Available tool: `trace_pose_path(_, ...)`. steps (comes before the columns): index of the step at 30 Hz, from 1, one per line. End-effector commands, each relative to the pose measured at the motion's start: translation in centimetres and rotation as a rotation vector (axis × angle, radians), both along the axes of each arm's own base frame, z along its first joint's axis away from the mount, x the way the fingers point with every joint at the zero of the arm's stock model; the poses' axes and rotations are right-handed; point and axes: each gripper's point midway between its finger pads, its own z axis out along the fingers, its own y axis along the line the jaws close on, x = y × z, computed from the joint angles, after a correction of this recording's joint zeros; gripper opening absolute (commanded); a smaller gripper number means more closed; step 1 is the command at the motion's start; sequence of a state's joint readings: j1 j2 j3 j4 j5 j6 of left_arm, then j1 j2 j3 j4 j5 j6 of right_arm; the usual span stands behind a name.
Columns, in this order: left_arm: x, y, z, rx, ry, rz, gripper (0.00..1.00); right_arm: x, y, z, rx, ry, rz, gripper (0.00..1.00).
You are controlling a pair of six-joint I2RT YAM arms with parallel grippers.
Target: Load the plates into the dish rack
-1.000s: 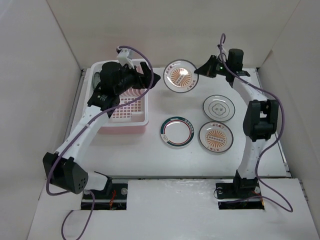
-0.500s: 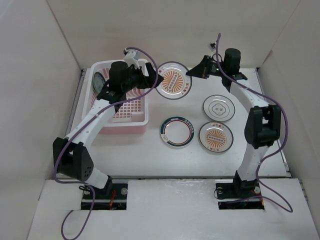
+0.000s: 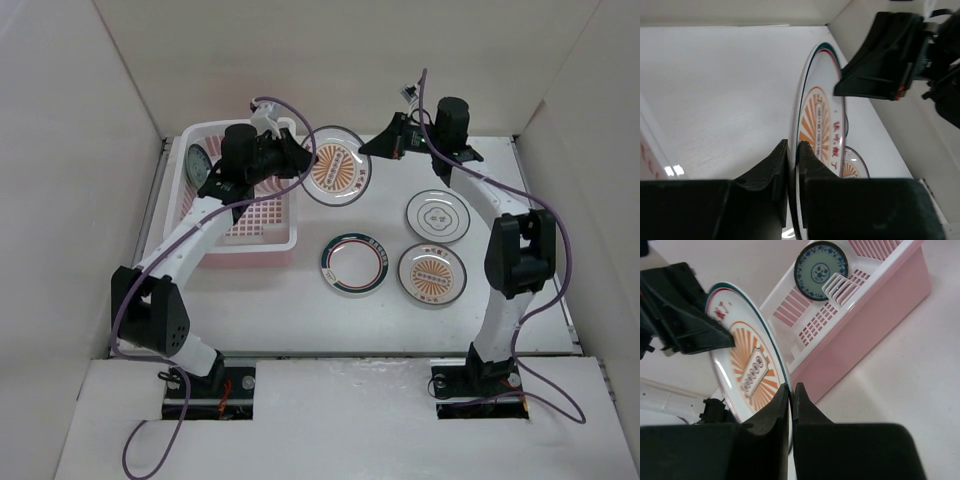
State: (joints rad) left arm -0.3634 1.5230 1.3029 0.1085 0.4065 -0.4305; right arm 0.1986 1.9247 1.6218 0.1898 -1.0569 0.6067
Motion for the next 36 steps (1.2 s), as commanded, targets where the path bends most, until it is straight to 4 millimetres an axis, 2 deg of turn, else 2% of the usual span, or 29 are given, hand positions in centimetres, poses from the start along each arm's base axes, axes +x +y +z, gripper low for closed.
trace_pose_path(1, -0.2, -0.5, 2.3, -0.028, -0.088, -0.04, 0.0, -2.5, 1.1, 4.3, 0.042, -0.119, 0.069, 0.0)
trace_pose_path(3, -0.5, -0.6, 2.2, -0.043, -0.084, -0.07, 0.0, -2.7, 1.1, 4.3, 0.043, -0.119, 0.078, 0.0)
trace_pose_path(4, -0.8, -0.7, 3.3, -0.057, -0.118, -0.082, 0.0, -2.7, 1.1, 4.3, 0.043, -0.119, 0.079, 0.0)
trace_pose_path(5, -1.3, -0.8, 3.7, -0.071, -0.124, -0.094, 0.0, -3.0, 1.5, 4.5, 0.046, -0.132, 0.089, 0.11)
trace_pose_path(6, -1.5, -0.7, 3.7, -0.073, -0.13, -0.095, 0.0, -3.1, 1.6, 4.6, 0.048, -0.141, 0.1, 0.27)
trace_pose_path(7, -1.9, -0.7, 4.2, -0.078, -0.14, -0.105, 0.0, -3.1, 1.6, 4.6, 0.048, -0.141, 0.1, 0.5)
trace_pose_path(8, -2.1, -0.4, 5.1, -0.082, -0.16, -0.091, 0.0, -3.1, 1.6, 4.6, 0.048, -0.141, 0.1, 1.0)
trace_pose_path(9, -2.1, -0.1, 5.3, -0.07, -0.162, -0.075, 0.0, -3.1, 1.6, 4.6, 0.048, -0.141, 0.1, 1.0)
trace_pose_path(10, -1.7, 0.5, 6.4, -0.054, -0.191, -0.036, 0.0, -2.9, 1.5, 4.6, 0.048, -0.141, 0.09, 1.0)
trace_pose_path(12, -1.5, 1.9, 6.6, 0.035, -0.199, 0.018, 0.0, -2.5, 1.0, 3.4, 0.041, -0.11, 0.066, 1.0)
trace_pose_path(13, -1.1, 3.4, 7.7, 0.084, -0.207, 0.097, 0.0, -1.8, 0.5, 3.0, 0.035, -0.11, 0.033, 1.0)
trace_pose_path(15, -0.7, 5.3, 8.9, 0.16, -0.241, 0.177, 0.0, -1.4, -0.1, 2.4, 0.026, -0.096, -0.001, 1.0)
trace_pose_path(17, 0.3, 8.6, 10.0, 0.268, -0.287, 0.322, 0.0, -1.2, -0.4, 1.1, -0.008, -0.085, -0.031, 1.0)
trace_pose_path(18, 0.1, 9.4, 11.1, 0.287, -0.318, 0.354, 0.0, -0.4, -0.7, 0.5, -0.028, -0.075, -0.079, 1.0)
trace_pose_path(19, -0.1, 10.5, 11.9, 0.311, -0.353, 0.384, 0.0, -0.5, -1.0, -0.3, -0.054, -0.042, -0.108, 1.0)
trace_pose_path(20, 0.0, 11.6, 11.3, 0.368, -0.373, 0.408, 0.0, -0.3, -1.3, -0.3, -0.073, -0.067, -0.132, 1.0)
trace_pose_path(23, -0.2, 14.7, 13.0, 0.412, -0.466, 0.548, 0.0, -0.8, -0.6, -1.2, -0.113, -0.069, -0.158, 1.0)
trace_pose_path(24, 0.0, 15.7, 11.7, 0.481, -0.472, 0.579, 0.0, -0.8, -0.8, -1.9, -0.123, -0.047, -0.168, 1.0)
trace_pose_path(25, -0.2, 16.1, 13.1, 0.474, -0.539, 0.608, 0.0, -1.0, -0.4, -1.8, -0.135, -0.058, -0.175, 1.0)
trace_pose_path(26, 0.0, 16.4, 12.8, 0.502, -0.558, 0.619, 0.0, -1.4, 0.1, -2.7, -0.145, -0.038, -0.17, 1.0)
trace_pose_path(27, 0.1, 17.2, 12.0, 0.531, -0.566, 0.637, 0.0, -2.0, 0.5, -2.8, -0.148, -0.03, -0.159, 1.0)
trace_pose_path(28, 0.2, 17.6, 11.9, 0.551, -0.582, 0.647, 0.0, -2.4, 0.8, -2.7, -0.15, -0.034, -0.161, 1.0)
trace_pose_path(29, 0.4, 18.2, 12.6, 0.569, -0.62, 0.666, 0.0, -3.0, 2.0, -2.8, -0.159, -0.051, -0.141, 1.0)
trace_pose_path(31, 1.6, 19.8, 11.6, 0.6, -0.602, 0.7, 0.0, -4.4, 2.4, -3.1, -0.194, -0.066, -0.137, 1.0)
trace_pose_path(32, 2.6, 20.4, 10.5, 0.618, -0.579, 0.715, 0.0, -4.6, 2.8, -3.2, -0.217, -0.076, -0.163, 1.0)
trace_pose_path(33, 3.1, 21.6, 10.4, 0.63, -0.567, 0.741, 0.0, -4.5, 2.4, -3.5, -0.236, -0.076, -0.189, 1.0)
trace_pose_path(34, 3.7, 22.1, 10.4, 0.633, -0.566, 0.755, 0.0, -5.0, 2.6, -2.7, -0.24, -0.099, -0.196, 1.0)
trace_pose_path(36, 5.0, 23.5, 9.5, 0.65, -0.544, 0.798, 0.0, -5.3, 2.7, -3.0, -0.254, -0.089, -0.21, 1.0)
